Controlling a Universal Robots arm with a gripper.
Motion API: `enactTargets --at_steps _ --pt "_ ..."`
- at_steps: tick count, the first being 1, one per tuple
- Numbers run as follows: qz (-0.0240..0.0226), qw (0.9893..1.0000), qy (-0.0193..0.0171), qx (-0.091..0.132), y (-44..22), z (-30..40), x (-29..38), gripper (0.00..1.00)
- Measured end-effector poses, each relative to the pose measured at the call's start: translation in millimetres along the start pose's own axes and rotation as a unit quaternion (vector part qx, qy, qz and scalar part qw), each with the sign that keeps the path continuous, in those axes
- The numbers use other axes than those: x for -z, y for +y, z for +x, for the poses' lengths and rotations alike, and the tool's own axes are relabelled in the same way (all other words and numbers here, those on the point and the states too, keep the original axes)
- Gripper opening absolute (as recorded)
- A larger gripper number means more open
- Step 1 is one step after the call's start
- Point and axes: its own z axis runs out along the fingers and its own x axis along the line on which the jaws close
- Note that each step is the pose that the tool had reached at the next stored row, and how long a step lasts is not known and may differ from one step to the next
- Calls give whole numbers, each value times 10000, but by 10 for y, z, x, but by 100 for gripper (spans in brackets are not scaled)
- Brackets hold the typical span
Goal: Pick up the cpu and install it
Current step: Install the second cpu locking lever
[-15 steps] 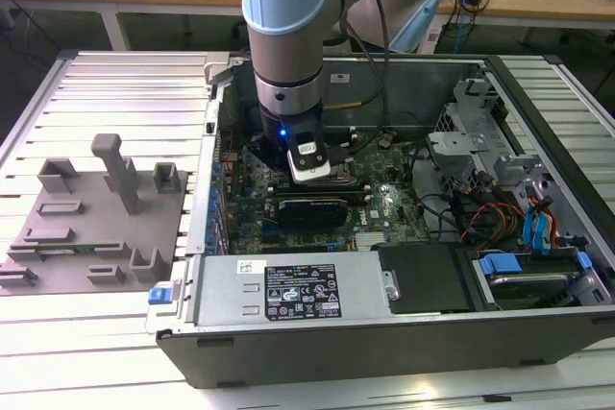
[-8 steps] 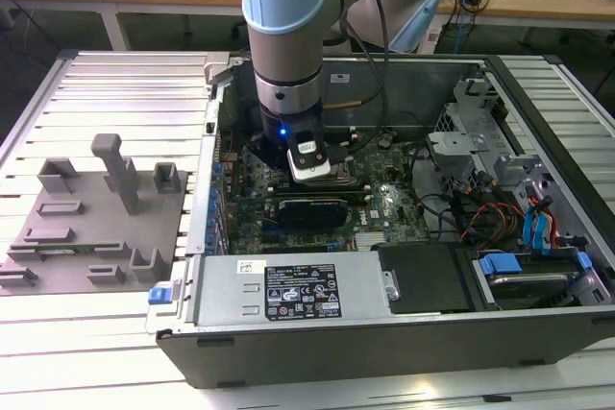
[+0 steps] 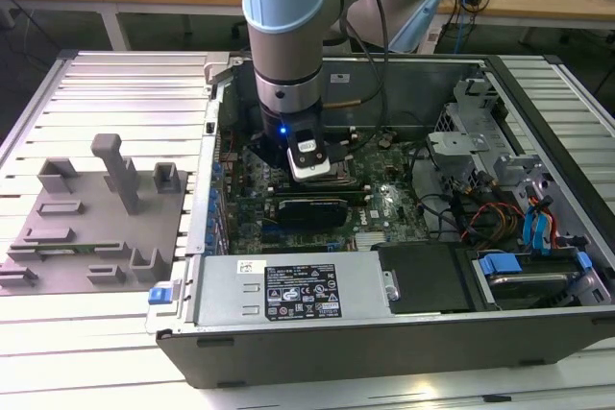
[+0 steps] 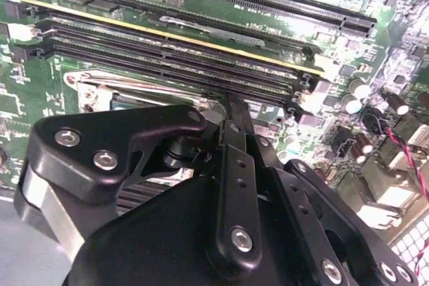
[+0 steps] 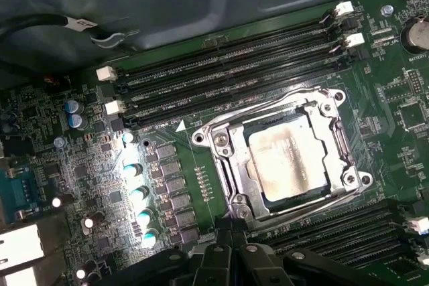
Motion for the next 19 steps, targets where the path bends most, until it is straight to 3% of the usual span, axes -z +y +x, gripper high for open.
enactTargets --at_steps 2,3,4,8,12,13,15,19 --pt "4 10000 -6 0 15 -2 52 11" --pt "30 10000 -9 1 30 -3 152 11" --pt "37 10000 -11 2 36 -5 191 11" --pt "40 10000 -12 2 50 -9 298 11" --pt "41 10000 -13 1 67 -41 302 11" --pt "41 10000 -13 -3 76 -74 300 11" --pt "37 10000 -12 -8 119 -216 286 11" --pt "12 10000 -4 -10 168 -326 273 11"
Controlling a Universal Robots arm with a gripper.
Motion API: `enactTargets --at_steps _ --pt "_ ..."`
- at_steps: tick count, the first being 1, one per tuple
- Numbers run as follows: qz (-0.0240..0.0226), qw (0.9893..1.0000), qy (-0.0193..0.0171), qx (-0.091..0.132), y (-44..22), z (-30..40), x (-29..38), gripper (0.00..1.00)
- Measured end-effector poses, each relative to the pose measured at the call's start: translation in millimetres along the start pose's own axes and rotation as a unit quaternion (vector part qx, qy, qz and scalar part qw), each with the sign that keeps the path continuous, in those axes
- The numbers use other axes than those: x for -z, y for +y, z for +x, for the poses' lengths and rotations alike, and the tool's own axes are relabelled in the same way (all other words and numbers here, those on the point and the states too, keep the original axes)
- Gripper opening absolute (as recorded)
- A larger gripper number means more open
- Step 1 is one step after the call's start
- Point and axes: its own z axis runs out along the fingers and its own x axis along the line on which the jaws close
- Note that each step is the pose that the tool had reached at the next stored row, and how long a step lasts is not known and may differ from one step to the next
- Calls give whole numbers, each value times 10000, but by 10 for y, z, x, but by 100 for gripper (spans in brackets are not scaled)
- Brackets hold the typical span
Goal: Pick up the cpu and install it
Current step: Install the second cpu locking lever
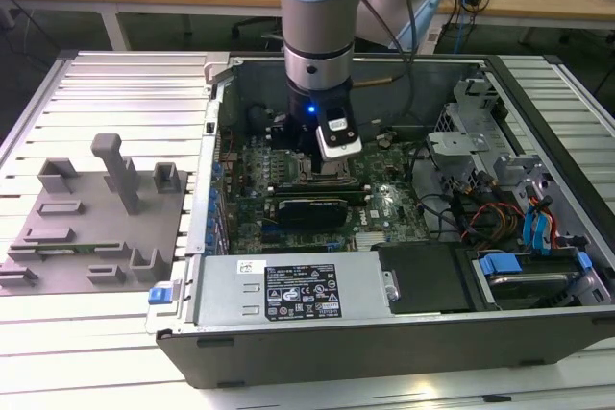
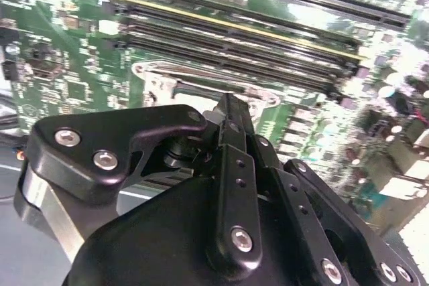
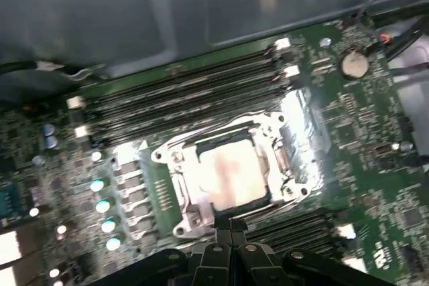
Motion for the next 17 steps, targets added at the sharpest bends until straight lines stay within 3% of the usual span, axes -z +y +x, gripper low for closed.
enactTargets --at_steps 5,7,10,17 --pt "-4 10000 2 0 175 -47 -22 11" --pt "-4 10000 3 -1 186 -57 -7 11" --pt "-4 10000 3 0 201 -59 68 11" --pt "-4 10000 3 0 205 -58 76 11"
